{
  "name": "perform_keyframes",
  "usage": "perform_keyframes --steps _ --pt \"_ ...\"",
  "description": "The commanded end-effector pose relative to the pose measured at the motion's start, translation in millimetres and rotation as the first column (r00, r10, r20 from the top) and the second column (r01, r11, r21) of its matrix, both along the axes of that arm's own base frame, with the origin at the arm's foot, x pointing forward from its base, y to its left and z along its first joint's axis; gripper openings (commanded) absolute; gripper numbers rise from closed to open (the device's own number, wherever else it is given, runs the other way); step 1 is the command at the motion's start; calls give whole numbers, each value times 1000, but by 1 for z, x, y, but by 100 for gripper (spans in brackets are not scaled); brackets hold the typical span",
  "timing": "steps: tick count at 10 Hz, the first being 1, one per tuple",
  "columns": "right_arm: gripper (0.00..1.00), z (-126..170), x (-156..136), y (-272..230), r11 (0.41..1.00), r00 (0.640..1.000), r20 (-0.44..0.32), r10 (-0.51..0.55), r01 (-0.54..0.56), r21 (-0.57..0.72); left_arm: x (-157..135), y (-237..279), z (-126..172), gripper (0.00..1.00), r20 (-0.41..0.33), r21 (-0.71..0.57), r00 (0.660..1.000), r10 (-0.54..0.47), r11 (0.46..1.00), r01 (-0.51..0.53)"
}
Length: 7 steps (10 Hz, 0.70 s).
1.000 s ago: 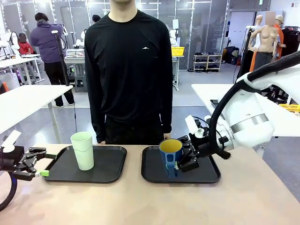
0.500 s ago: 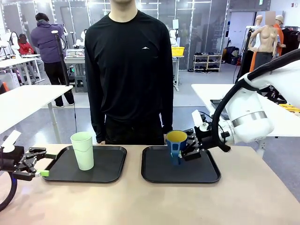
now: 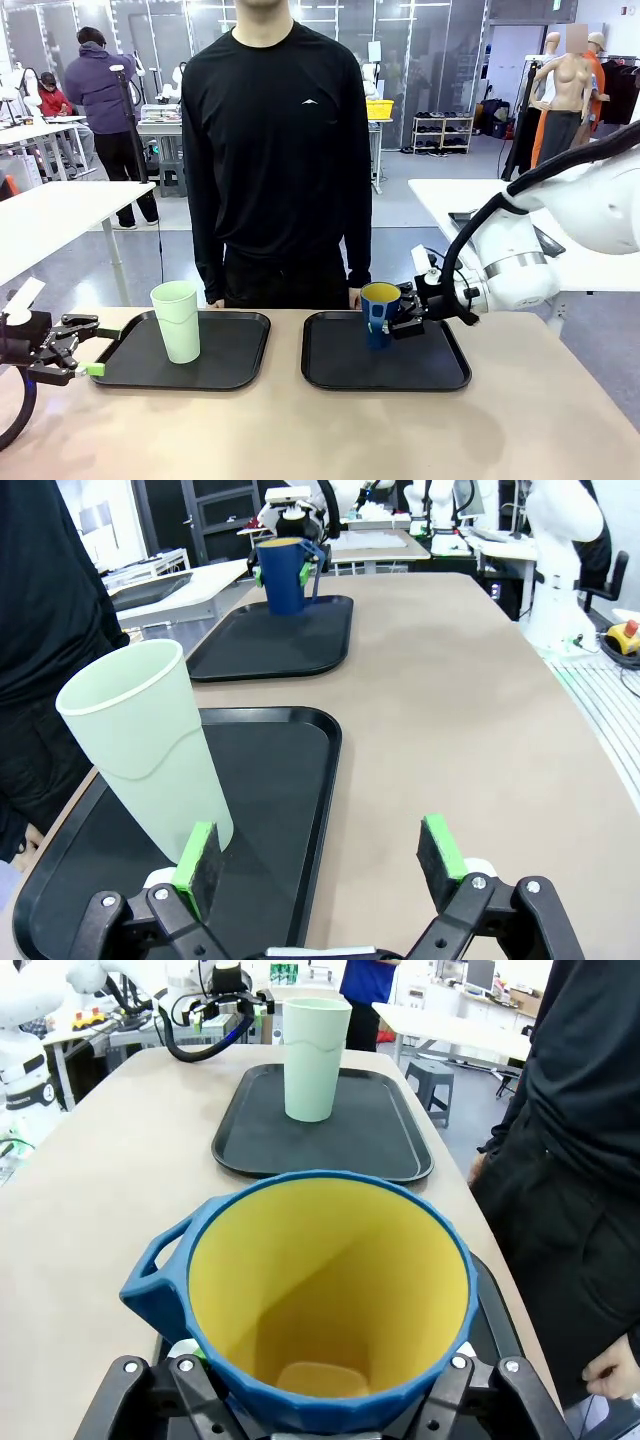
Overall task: Sort and store the cups by type.
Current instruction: Pick up the Handle plastic cup and place it into the empty Flat Tray.
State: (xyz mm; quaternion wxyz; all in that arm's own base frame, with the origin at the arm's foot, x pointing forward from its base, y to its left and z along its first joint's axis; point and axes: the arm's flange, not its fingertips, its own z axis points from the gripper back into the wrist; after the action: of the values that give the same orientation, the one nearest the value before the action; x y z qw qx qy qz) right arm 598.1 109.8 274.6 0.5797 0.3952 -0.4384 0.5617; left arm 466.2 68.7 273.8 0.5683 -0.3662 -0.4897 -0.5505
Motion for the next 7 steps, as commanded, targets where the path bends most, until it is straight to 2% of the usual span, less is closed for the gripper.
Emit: perform_keyframes --steps 1,7 --pt "74 -7 15 -7 1000 1000 -27 -17 17 19 4 0 0 100 -1 8 1000 -3 1000 3" --pt "74 -41 39 -14 999 997 -71 -32 34 31 4 0 0 100 -1 8 1000 -3 1000 3"
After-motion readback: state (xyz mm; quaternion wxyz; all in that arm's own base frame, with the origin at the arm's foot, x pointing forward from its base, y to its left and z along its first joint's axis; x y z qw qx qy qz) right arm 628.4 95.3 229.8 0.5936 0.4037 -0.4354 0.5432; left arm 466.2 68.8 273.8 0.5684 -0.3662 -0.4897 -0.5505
